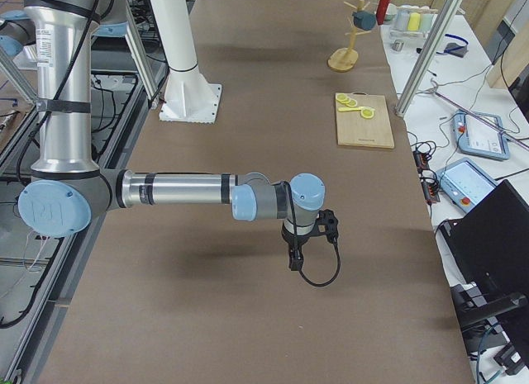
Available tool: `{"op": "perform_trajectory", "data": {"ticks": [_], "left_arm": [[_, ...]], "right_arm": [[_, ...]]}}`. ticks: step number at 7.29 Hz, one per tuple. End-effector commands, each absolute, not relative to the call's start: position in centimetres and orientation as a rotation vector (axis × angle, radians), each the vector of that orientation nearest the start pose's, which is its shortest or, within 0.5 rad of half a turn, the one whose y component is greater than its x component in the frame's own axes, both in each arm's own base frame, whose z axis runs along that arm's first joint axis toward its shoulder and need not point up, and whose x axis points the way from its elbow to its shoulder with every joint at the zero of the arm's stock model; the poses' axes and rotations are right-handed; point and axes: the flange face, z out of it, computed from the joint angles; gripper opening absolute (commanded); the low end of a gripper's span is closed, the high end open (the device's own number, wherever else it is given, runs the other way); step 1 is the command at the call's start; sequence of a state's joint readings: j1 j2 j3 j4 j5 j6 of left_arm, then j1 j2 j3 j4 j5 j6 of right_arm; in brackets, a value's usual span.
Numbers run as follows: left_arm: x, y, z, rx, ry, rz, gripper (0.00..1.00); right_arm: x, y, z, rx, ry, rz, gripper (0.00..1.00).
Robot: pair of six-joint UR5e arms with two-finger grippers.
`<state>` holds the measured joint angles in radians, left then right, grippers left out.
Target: Hang cup on storage rack
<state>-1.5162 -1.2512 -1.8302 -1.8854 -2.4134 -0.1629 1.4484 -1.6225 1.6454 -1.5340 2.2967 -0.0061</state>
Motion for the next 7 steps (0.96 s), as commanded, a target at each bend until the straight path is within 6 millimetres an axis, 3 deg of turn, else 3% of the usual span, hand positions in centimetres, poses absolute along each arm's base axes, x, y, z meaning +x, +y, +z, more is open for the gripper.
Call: {"op": "perform_trajectory", "data": {"ticks": [1,4,7], "left_arm": [[-3.9,-37.8,63.4,0.135,0.859,-0.006,0.98],[-4.1,-37.6,63.5,0.137,0.854,-0.01,0.98],[-4.0,-38.3,62.9,0.148,0.856,-0.005,0.98]], "right_arm": [[-0.1,-48.7,63.9,0.023,-0.728,-0.169,1.0],[-0.3,-50.1,64.2,0.015,-0.72,-0.159,1.0],[-0.4,-50.2,64.1,0.019,-0.722,-0.161,1.0]]}}
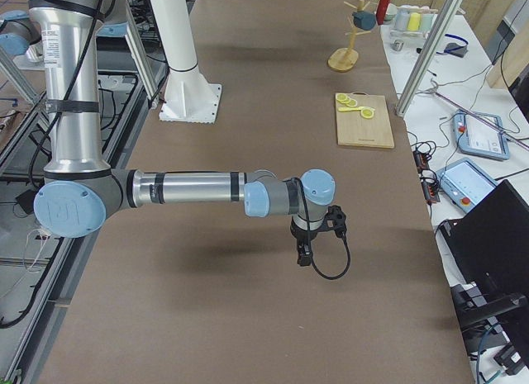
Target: Hang cup on storage rack
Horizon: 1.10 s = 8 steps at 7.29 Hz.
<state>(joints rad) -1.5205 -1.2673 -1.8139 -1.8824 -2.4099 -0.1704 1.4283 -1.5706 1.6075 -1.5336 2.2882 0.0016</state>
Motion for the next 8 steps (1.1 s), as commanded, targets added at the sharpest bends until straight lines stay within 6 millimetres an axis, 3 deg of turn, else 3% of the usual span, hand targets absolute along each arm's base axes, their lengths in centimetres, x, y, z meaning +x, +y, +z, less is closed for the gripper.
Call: {"op": "perform_trajectory", "data": {"ticks": [1,8], "left_arm": [[-4.02,-38.76,62.63,0.156,0.856,-0.004,0.98],[-3.9,-39.23,62.38,0.162,0.863,0.002,0.98]], "right_arm": [[-0.52,-50.2,64.13,0.016,-0.722,-0.164,1.0],[-0.54,-50.21,64.03,0.017,-0.725,-0.163,1.0]]}}
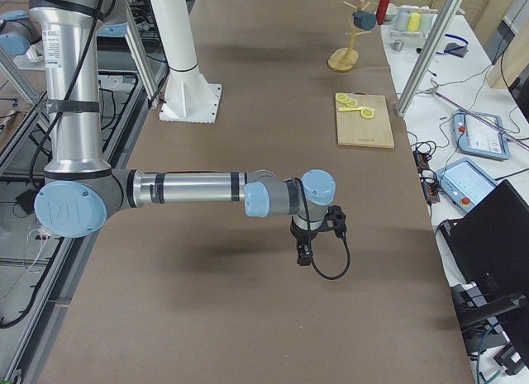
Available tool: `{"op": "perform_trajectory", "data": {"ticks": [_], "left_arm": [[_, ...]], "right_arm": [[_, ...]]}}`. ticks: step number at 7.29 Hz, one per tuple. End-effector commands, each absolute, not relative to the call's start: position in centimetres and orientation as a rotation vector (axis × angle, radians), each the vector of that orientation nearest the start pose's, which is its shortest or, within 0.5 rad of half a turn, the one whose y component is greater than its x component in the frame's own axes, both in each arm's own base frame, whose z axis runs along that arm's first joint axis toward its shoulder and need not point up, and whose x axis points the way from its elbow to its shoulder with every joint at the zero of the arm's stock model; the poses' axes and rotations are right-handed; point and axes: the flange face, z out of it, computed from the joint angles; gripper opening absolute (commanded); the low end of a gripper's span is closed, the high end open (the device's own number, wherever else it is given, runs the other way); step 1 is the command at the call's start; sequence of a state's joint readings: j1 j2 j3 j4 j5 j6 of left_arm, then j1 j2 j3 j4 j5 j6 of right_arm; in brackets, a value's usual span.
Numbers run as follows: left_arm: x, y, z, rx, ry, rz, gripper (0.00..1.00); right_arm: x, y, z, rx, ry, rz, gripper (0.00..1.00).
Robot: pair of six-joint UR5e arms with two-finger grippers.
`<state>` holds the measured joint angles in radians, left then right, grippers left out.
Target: Hang cup on storage rack
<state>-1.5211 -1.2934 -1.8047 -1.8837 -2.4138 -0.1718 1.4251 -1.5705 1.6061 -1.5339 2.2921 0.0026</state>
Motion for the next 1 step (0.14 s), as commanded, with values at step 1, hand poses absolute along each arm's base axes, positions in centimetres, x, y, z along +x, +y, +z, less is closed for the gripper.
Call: {"op": "perform_trajectory", "data": {"ticks": [1], "left_arm": [[-3.96,-39.17,62.29,0.164,0.863,0.001,0.98]], "right_arm": [[-0.54,-50.22,63.94,0.02,-0.725,-0.164,1.0]]}}
